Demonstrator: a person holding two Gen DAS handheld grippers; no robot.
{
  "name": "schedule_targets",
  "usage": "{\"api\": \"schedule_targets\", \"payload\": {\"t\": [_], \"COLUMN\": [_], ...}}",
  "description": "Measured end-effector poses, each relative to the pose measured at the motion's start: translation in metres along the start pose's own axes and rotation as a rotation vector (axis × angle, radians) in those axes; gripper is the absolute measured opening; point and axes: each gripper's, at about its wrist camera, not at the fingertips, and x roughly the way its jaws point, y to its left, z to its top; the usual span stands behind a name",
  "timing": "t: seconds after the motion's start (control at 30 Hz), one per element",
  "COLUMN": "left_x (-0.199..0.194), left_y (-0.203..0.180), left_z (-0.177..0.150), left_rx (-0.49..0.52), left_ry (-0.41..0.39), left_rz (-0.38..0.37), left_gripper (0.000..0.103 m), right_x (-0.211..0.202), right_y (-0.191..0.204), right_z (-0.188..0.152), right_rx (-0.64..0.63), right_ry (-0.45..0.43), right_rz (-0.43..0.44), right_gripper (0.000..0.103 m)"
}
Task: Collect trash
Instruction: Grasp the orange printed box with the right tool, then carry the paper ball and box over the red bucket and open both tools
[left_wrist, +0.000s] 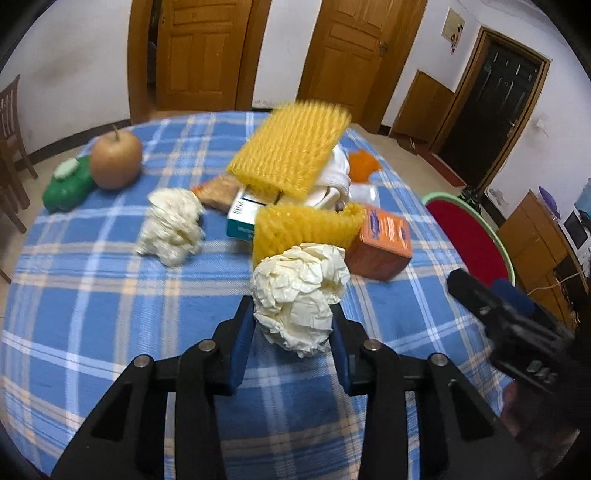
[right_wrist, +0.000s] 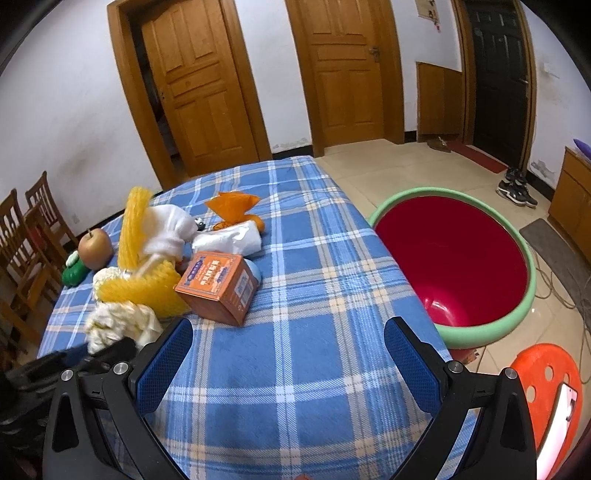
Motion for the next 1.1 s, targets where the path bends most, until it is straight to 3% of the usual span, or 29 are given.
{"api": "schedule_targets", "payload": {"t": [0.43,0.67,0.73,0.8,0.83,1.1], "left_x": [-0.025,-0.026,-0.025,-0.025,-0.025,-0.027], "left_y": [0.045,0.055,0.055,0.053,0.052,0.037], "left_z": [0.014,0.013,0.013,0.014,0.015,0.025], "left_rx": [-0.061,-0.083,-0.082,-0.077,-0.073,-0.027], "left_ry": [-0.072,-0.080,-0.073,-0.071,-0.071,-0.078], "left_rz": [0.119,0.132,0.127,0.114,0.111,0.096], "left_gripper": [0.039,0.039,0.039,0.039,0.039,0.039], "right_x": [0.052,0.069,0.073,0.078,0.080,0.062], "right_y": [0.038,0.044,0.044,0.042,0.040,0.026], "right_z": [0.013,0.022,0.023,0.024,0.023,0.018], "right_rx": [-0.077,-0.062,-0.060,-0.050,-0.039,0.015], "right_ry": [0.102,0.110,0.112,0.140,0.155,0.117], "right_rz": [0.053,0.032,0.017,0.036,0.041,0.067], "right_gripper": [0.103,0.103,0.093,0.065,0.060,0.058]}}
